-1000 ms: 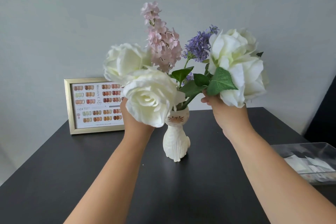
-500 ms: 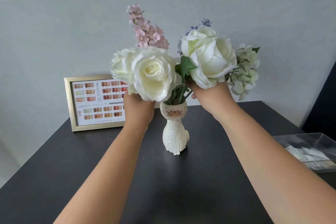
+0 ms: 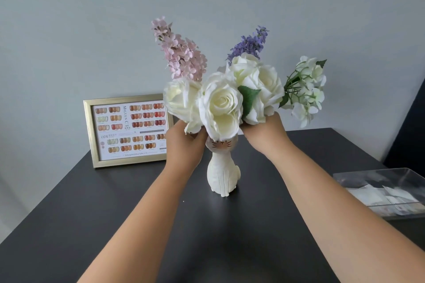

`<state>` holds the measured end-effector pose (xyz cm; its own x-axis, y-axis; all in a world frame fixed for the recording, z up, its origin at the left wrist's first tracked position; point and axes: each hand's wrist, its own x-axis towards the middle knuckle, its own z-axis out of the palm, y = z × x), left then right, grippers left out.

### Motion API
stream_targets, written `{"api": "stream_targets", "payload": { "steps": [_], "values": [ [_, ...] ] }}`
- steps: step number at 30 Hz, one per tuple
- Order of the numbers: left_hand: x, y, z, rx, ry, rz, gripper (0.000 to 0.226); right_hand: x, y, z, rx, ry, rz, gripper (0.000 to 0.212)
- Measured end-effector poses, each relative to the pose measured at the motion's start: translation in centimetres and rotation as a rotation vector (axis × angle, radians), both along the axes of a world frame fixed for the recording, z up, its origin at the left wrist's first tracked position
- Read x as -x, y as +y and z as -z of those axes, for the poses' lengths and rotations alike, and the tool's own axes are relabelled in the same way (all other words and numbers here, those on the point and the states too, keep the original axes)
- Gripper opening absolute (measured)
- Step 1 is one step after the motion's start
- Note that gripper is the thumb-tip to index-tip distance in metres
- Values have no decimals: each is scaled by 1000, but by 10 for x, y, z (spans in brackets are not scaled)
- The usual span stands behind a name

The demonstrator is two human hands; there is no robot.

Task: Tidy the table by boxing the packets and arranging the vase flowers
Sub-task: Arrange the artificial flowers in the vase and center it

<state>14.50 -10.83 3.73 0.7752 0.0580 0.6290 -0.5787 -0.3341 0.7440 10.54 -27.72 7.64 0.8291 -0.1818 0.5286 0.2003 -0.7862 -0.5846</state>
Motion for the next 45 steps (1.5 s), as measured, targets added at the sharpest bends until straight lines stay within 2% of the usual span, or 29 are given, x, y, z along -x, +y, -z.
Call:
{"api": "stream_targets", "payload": {
  "steps": [3, 6, 12, 14, 16, 17, 18, 20, 21, 23, 25, 27, 31, 35, 39, 43, 45],
  "values": [
    [3, -3, 5, 2, 30, 21, 44, 2, 6, 5, 93, -8, 20, 44],
    [6, -5, 8, 27, 61, 8, 47, -2, 10, 17, 56, -24, 57, 43],
    [10, -6, 14, 39, 109, -11, 31, 0, 16, 26, 152, -22, 59, 46],
    [14, -3, 14, 93, 138, 46, 21, 4, 15, 28, 78, -22, 14, 45],
    [18, 2, 15, 149, 158, 70, 14, 16, 13, 31, -127, -84, -69, 35],
    [21, 5, 18, 188, 155, 68, 21, 23, 11, 34, -217, -131, -112, 23],
    [24, 7, 19, 239, 146, 65, 38, 30, 9, 36, -257, -184, -137, 11],
    [34, 9, 19, 313, 89, 30, 77, 40, 3, 35, -287, -242, -155, 36],
    [38, 10, 16, 287, 19, -13, 91, 43, -1, 31, -373, -263, -203, 53],
    [42, 9, 8, 98, -177, -139, 107, 46, -10, 24, -508, -355, -321, 88],
    [41, 10, -10, -130, -361, -264, 109, 49, -15, 15, -450, -438, -345, 101],
    [39, 14, -35, -286, -422, -305, 101, 50, -16, 3, -404, -456, -333, 96],
    [25, 29, -80, -551, -322, -231, 84, 47, -18, -19, -287, -442, -244, 72],
    [12, 42, -97, -515, -157, -84, 76, 46, -17, -37, -247, -367, -230, 67],
    [8, 44, -88, -528, -78, -104, 76, 45, -17, -47, -149, -218, -233, 71],
    [6, 44, -87, -537, -27, -93, 71, 45, -18, -50, -74, -169, -222, 57],
    [5, 41, -90, -519, 3, -104, 69, 45, -19, -50, -41, -124, -217, 58]
  ]
}}
